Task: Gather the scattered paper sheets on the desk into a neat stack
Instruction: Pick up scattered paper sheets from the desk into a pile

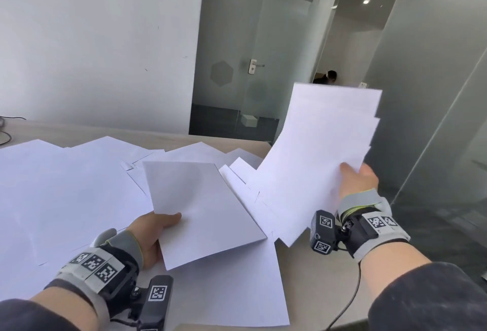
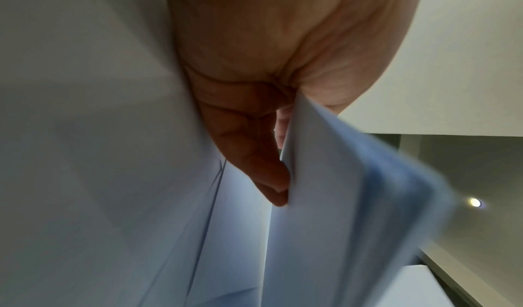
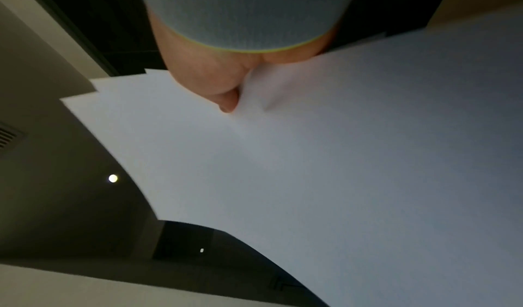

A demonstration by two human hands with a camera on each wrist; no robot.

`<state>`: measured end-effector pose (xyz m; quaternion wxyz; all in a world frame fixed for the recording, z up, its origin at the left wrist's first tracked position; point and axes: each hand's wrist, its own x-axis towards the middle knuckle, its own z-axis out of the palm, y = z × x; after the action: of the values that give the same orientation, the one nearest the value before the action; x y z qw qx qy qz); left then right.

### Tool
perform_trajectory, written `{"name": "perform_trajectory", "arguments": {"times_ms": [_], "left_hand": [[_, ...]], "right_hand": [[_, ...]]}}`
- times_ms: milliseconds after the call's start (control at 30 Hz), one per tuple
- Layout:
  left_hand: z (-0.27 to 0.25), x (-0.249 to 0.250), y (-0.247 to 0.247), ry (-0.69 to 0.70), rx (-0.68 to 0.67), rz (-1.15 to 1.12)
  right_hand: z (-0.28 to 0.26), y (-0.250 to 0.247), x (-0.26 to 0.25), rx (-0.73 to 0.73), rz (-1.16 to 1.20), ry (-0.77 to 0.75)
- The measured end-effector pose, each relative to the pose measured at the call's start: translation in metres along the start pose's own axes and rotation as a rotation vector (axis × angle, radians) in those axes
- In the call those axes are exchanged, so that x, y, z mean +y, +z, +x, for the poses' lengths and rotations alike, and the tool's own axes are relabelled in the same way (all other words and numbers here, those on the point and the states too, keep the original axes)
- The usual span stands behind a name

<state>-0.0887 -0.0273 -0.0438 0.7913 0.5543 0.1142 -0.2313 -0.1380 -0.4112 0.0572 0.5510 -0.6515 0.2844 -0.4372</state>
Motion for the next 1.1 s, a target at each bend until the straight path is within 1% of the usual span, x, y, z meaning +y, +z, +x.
{"name": "perform_trajectory", "arguments": {"times_ms": [100,233,333,400,467,533,600,733,800,900,1000,1100], "left_hand": [[-0.002,0.001,0.002,-0.004,0.002,0.021],[-0.004,0.001,0.003,-0.022,0.01,0.049],[-0.006,0.003,0.003,-0.036,0.01,0.061],[-0.007,0.003,0.004,-0.042,0.005,0.073],[-0.009,0.004,0.003,-0.049,0.002,0.09],[-0.008,0.004,0.001,-0.051,-0.009,0.114],[-0.011,0.004,0.001,-0.059,-0.035,0.131],[-0.015,0.006,0.0,-0.071,-0.072,0.131],[-0.016,0.006,0.0,-0.071,-0.109,0.148],[-0.016,0.005,0.0,-0.075,-0.141,0.219],[-0.012,0.003,-0.002,-0.05,-0.145,0.294],[-0.012,0.005,-0.005,0.0,-0.151,0.342]], "right_hand": [[-0.006,0.002,-0.022,0.051,0.108,-0.078],[-0.005,0.01,-0.029,0.097,0.226,-0.05],[-0.007,0.019,-0.027,0.052,0.27,-0.024],[-0.014,0.029,-0.019,-0.074,0.32,0.021],[-0.024,0.041,-0.002,-0.274,0.299,0.081],[-0.037,0.049,0.019,-0.451,0.183,0.17],[-0.047,0.053,0.044,-0.555,0.046,0.237],[-0.065,0.06,0.077,-0.691,-0.248,0.255],[-0.073,0.065,0.084,-0.76,-0.307,0.267],[-0.087,0.073,0.086,-0.797,-0.278,0.278],[-0.098,0.083,0.086,-0.822,-0.191,0.287],[-0.109,0.086,0.081,-0.847,-0.173,0.239]]}}
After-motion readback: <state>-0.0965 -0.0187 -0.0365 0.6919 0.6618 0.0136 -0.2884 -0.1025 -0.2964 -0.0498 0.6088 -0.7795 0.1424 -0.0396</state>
